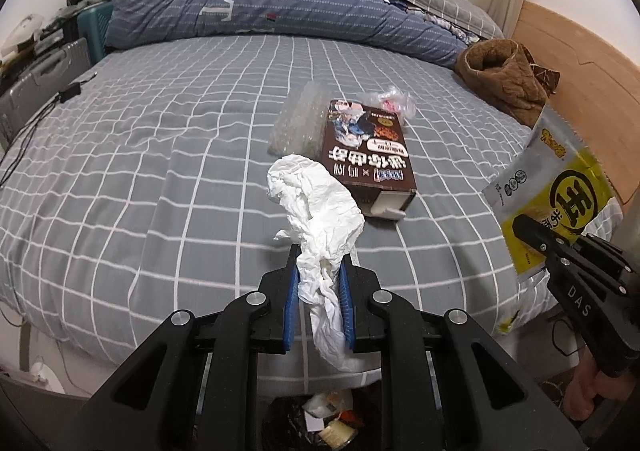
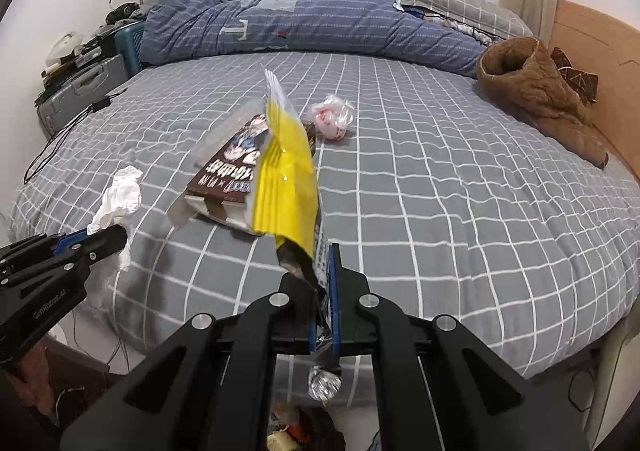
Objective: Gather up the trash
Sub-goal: 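Lift the white tissue and yellow wrapper and carry both over the black bin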
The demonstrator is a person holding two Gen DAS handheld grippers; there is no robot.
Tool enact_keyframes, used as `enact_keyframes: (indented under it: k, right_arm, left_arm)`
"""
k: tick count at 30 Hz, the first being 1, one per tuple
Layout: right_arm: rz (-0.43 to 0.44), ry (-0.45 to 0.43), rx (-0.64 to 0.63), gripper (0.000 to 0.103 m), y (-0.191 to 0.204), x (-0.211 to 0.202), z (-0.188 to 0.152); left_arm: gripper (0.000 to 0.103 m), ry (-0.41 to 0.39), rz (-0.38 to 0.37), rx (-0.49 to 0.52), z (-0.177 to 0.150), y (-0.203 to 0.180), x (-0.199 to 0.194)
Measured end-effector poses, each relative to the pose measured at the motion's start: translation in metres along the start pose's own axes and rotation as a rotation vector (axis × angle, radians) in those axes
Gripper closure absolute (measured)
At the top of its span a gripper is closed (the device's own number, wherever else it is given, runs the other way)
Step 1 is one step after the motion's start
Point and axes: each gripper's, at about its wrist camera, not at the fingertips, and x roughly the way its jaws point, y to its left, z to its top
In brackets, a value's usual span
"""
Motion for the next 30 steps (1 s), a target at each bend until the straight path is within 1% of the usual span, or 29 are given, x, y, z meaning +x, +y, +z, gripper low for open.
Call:
enact_keyframes:
  k: [15,23,30]
  right_arm:
    - [0.026,0.056,0.003,0.099,0.011,-0.022,-0.043]
    - [0.038,0.097,0.003,0.099,0.019,-0.034,-0.069]
    - [0.052,0.139,-0.014,0.099,0.029,-0.04,-0.091]
  left_arm:
    - [0.086,0.021,-0.002,-0.006,-0.04,-0.002,-0.025]
    - [0.086,0.063,-0.009,-0.023,-0.066,-0.002,-0.032]
    - [0.086,0.1,-0.012,-0.004,-0.086,-0.007,-0.035]
